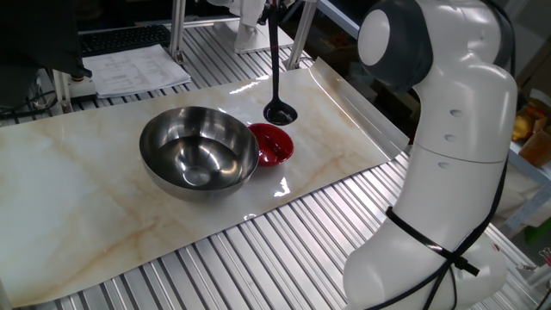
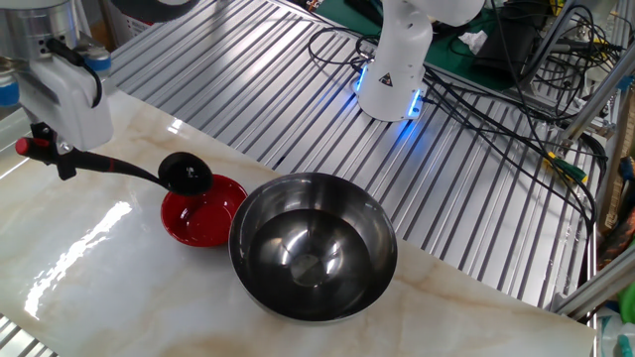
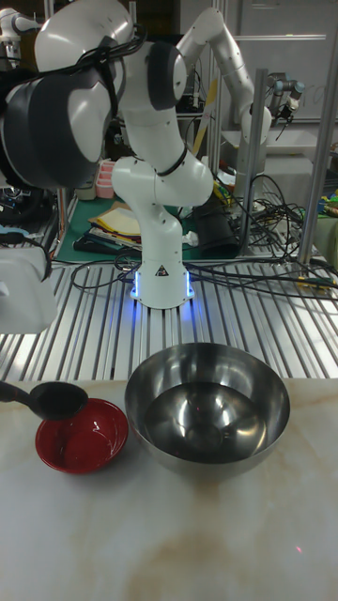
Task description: Scoop water with a large spoon from one bowl to another
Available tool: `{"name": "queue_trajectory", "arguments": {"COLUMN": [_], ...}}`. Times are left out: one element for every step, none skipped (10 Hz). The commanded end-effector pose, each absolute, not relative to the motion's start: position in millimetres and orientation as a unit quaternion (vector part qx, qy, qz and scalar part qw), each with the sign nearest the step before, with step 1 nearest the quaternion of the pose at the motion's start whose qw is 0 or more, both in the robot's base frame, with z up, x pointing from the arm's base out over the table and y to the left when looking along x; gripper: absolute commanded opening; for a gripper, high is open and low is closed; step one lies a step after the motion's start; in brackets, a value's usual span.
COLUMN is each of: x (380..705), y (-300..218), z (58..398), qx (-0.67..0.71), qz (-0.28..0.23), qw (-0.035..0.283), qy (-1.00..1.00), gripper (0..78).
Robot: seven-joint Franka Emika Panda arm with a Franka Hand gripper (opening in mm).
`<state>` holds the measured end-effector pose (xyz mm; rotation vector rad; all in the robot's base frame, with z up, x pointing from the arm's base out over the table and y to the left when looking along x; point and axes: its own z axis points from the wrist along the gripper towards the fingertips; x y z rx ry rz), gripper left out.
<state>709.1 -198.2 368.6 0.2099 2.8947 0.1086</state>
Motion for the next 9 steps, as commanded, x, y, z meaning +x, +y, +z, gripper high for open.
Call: {"name": "queue_trajectory", "arguments": {"x": [706,705,704,703,703,703,703,702,702], "y": [-199,-198,-197,-196,-196,-195,-195,-195,-195], "z": [365,363,359,356,353,352,351,351,349], "qx": [0.070,0.071,0.071,0.071,0.069,0.068,0.068,0.067,0.068], "qz": [0.036,0.036,0.033,0.032,0.028,0.025,0.025,0.022,0.021], "qw": [0.124,0.125,0.127,0.129,0.131,0.132,0.133,0.134,0.137], "qy": [0.989,0.989,0.989,0.989,0.989,0.989,0.988,0.988,0.988], "gripper": [1.1,1.1,1.1,1.1,1.1,1.1,1.1,1.1,1.1]}}
